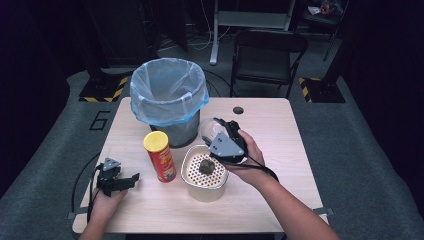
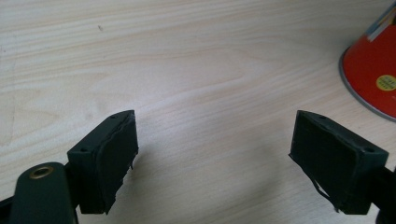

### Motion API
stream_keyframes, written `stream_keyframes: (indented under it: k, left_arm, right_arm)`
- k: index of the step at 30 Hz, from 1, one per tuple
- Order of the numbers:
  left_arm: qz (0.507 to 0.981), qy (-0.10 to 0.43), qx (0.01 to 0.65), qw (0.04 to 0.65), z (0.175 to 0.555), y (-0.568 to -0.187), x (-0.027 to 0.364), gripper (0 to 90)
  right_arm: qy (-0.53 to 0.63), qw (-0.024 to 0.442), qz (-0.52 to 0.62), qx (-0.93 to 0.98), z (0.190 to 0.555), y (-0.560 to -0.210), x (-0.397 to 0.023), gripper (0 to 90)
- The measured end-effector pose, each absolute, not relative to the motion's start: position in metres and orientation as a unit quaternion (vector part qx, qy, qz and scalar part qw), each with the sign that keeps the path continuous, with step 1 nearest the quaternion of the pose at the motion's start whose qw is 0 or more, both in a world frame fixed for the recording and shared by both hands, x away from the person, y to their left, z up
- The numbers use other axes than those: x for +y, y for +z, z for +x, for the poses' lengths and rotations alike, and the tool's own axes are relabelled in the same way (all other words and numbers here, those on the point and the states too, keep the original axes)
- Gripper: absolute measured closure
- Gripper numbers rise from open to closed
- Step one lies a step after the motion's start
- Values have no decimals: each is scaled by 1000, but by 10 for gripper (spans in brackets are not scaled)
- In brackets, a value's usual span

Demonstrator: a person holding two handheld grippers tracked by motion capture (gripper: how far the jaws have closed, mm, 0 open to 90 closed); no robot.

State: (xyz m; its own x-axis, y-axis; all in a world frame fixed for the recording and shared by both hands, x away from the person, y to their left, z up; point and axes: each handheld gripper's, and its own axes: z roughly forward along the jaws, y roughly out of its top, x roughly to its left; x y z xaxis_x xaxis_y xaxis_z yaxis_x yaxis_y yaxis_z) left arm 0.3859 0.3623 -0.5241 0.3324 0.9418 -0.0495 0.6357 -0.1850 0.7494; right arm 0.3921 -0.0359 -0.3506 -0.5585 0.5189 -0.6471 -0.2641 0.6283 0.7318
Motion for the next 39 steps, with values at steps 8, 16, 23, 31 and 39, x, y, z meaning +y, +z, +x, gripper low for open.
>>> stream_keyframes:
  k: [8,16,23,31,39]
  left_arm:
    - [744,213,519,363,383,-515,356,144]
    - [754,204,490,388,375,-502,342,132]
    - [763,194,465,405,369,-493,332,120]
    - [769,189,448,416,366,-490,324,118]
    - [774,182,444,413,366,-491,323,119]
  right_arm:
    - [476,380,157,778,409,-344,-55,343]
    - [494,345,190,776,415,-344,-66,341]
    - [500,331,221,769,418,-346,-76,337]
    - [499,329,258,759,422,-348,-90,337]
    - [501,291,264,771,436,-327,-86,339]
